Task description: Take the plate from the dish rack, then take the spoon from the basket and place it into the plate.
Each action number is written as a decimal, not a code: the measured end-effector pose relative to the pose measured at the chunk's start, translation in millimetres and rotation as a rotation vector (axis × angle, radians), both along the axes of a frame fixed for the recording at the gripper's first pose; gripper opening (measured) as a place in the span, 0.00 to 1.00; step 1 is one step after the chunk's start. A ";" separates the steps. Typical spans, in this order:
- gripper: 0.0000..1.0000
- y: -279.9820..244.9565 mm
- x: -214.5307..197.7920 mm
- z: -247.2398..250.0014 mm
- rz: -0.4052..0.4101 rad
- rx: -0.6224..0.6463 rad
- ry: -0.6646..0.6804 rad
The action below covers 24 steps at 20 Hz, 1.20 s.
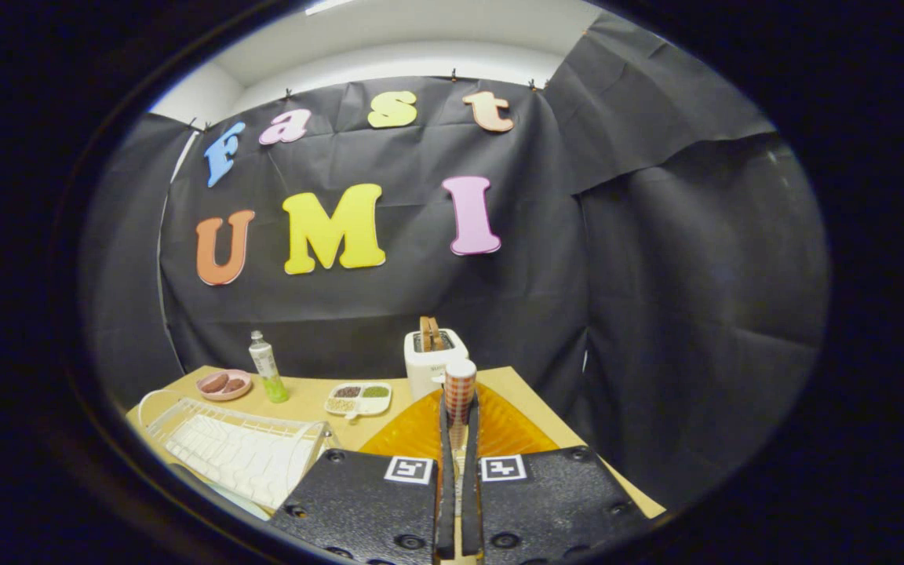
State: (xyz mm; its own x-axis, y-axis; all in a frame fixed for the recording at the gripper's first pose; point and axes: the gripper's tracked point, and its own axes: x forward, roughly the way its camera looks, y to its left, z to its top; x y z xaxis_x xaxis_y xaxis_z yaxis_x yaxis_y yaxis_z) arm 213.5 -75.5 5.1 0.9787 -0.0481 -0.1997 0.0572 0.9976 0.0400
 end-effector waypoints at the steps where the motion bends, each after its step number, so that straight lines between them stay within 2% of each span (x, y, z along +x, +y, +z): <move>1: 0.09 10.0 -10.1 3.5 0.001 -0.009 0.005; 5: 0.09 42.9 -50.2 9.4 0.017 -0.023 0.012; 10: 0.09 86.6 -95.7 1.9 0.034 0.028 0.040; 14: 0.09 145.0 -126.7 -14.9 0.122 0.040 0.071; 24: 0.09 239.5 -158.3 -63.9 0.231 0.000 0.115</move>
